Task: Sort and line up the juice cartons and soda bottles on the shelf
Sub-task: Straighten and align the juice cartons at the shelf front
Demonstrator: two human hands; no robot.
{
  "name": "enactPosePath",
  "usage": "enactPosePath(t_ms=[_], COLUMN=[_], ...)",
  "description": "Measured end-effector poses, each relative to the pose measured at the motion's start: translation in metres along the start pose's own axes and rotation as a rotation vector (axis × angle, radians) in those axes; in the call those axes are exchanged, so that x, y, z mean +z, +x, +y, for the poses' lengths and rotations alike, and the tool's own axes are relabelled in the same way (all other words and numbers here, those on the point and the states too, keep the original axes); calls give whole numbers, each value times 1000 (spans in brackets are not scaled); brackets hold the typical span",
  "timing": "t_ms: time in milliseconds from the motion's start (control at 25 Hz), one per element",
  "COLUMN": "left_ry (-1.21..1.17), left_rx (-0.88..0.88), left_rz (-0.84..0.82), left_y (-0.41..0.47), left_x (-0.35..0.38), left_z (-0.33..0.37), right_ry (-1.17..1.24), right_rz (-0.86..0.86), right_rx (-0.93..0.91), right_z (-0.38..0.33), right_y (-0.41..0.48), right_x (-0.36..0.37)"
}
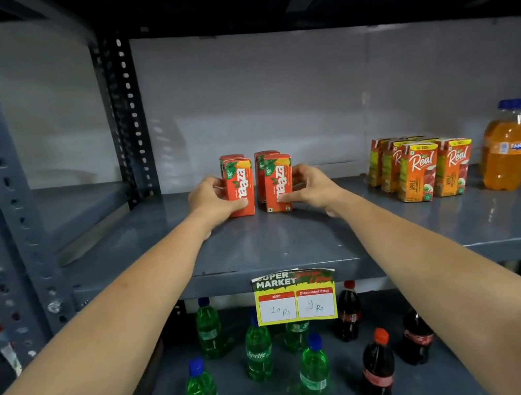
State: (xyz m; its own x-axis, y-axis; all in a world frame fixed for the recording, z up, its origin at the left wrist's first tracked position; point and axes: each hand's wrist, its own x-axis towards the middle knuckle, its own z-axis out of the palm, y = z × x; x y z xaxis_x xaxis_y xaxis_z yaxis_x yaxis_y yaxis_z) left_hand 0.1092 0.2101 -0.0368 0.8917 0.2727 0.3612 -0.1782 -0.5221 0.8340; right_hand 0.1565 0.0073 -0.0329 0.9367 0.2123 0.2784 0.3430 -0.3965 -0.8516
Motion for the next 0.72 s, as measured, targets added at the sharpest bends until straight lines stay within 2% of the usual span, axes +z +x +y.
enactPosePath(t_ms=[80, 400, 720], left_ry=[16, -131, -156], left_rx=[5, -26, -38], left_rz=[0, -174, -185], left_y=[6, 16, 14], left_x=[-4, -18, -19], left_z=[-1, -8, -11], right_ry=[-13, -27, -28], right_rz=[-12, -80, -102], right_rx=[-22, -35, -31], right_z=[-1, 0, -3], right_y=[1, 2, -5], right_x=[2, -1, 3])
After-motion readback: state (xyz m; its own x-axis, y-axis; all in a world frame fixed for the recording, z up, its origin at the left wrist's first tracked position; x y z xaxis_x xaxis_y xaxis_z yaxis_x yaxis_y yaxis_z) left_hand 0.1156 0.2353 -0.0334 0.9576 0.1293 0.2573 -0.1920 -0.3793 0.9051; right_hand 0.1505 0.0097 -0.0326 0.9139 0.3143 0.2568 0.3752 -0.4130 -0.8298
